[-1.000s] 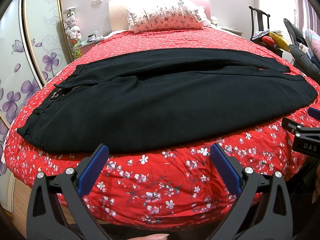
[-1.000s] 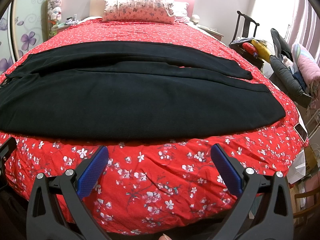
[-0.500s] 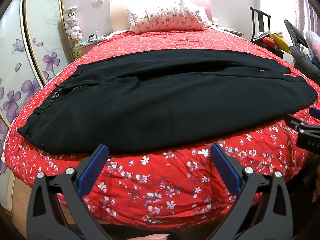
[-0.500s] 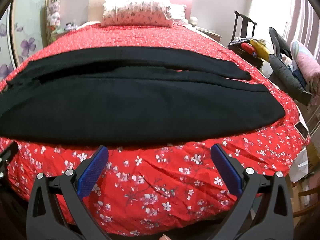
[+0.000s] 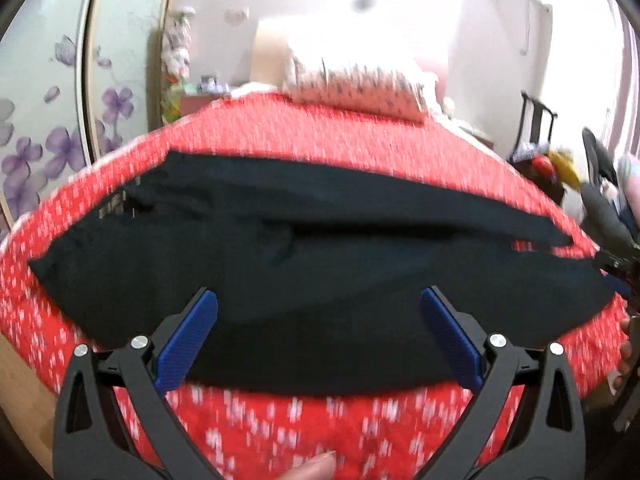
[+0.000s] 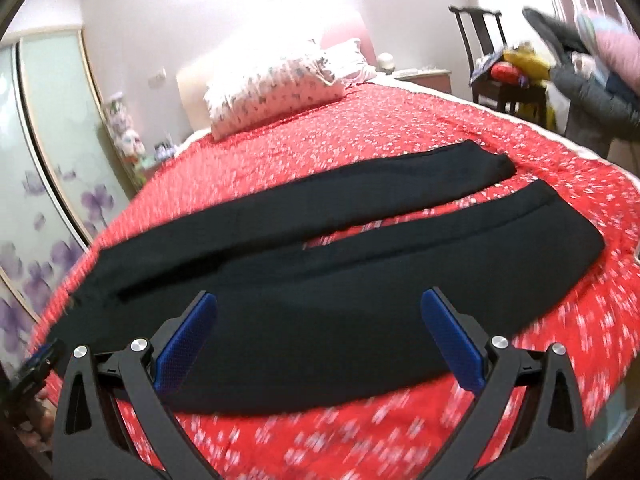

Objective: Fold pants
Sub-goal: 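Close the right tool on the black trouser leg hem while the left tool hovers near the waistband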

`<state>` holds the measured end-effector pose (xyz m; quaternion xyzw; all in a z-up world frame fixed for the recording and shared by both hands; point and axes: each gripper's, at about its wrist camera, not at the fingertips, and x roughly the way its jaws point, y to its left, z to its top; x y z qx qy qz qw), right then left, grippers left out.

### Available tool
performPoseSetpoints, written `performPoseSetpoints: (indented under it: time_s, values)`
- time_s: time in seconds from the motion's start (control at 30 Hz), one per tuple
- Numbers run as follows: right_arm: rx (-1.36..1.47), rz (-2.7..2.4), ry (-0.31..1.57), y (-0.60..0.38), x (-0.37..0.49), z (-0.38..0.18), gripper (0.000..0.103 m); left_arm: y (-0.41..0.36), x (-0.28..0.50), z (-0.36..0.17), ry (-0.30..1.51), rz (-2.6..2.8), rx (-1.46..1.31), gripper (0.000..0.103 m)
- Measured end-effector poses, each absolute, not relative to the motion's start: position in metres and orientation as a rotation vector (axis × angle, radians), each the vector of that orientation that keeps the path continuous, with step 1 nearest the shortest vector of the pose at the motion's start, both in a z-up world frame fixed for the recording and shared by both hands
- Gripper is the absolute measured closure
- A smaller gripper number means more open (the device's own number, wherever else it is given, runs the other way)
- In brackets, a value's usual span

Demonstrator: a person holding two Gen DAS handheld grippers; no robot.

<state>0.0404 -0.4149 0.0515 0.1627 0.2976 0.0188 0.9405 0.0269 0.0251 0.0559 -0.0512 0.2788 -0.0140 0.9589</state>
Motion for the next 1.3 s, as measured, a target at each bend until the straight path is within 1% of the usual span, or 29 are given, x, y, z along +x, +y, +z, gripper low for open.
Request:
performPoseSetpoints:
  time_s: [0.1,0.23,0.43,0.5,0.6,0.67,0.77,0.8,0.83,0.97,1.07,1.13,1.2,1.23,1.27,1.3]
  values:
    - [0.374,0.032,0.626,-0.45,0.071,0.063,0.001,0.014,0.048,0.07,0.489,-0.009,-0.08,0.002]
    - [0.399,0.04,0.682,-0.488,0.128,0.075,0.001,-0.002,0.087,0.077,0.484,0.003,-0.115,0.002]
    - [0.468,-0.031,0.851,-0.541,0.231,0.066,0.001,0.008,0.135,0.06,0.501,0.009,-0.289,0.002]
    - [0.48,-0.096,0.868,-0.563,0.259,0.056,0.001,0.012,0.141,0.049,0.51,0.042,-0.296,0.002]
    - [0.519,-0.184,0.84,-0.59,0.286,0.043,0.001,0.014,0.149,0.041,0.533,0.073,-0.254,0.002]
    - [0.527,-0.221,0.815,-0.603,0.302,0.036,0.007,0.014,0.15,0.04,0.527,0.07,-0.23,0.002]
    - [0.486,-0.28,0.814,-0.621,0.327,0.023,0.021,0.015,0.148,0.036,0.52,0.079,-0.21,0.002]
    - [0.47,-0.295,0.819,-0.625,0.336,0.017,0.028,0.015,0.147,0.035,0.519,0.083,-0.212,0.002]
    - [0.461,-0.307,0.826,-0.63,0.347,0.012,0.032,0.015,0.147,0.034,0.523,0.086,-0.217,0.002]
    - [0.412,-0.357,0.809,-0.64,0.37,0.0,0.035,0.014,0.15,0.031,0.534,0.08,-0.211,0.002]
    - [0.36,-0.415,0.837,-0.648,0.386,-0.012,0.037,0.007,0.152,0.031,0.541,0.054,-0.18,0.002]
    - [0.377,-0.406,0.855,-0.651,0.389,-0.022,0.044,0.003,0.152,0.031,0.544,0.04,-0.167,0.002]
    - [0.363,-0.408,0.874,-0.65,0.39,-0.029,0.047,0.001,0.153,0.03,0.556,0.022,-0.158,0.002]
    - [0.348,-0.41,0.864,-0.648,0.388,-0.029,0.056,0.0,0.153,0.029,0.561,0.011,-0.157,0.002]
    - [0.345,-0.41,0.859,-0.647,0.385,-0.028,0.061,0.0,0.154,0.029,0.564,0.004,-0.158,0.002]
    - [0.348,-0.411,0.857,-0.648,0.383,-0.027,0.072,0.0,0.154,0.029,0.566,-0.002,-0.16,0.002]
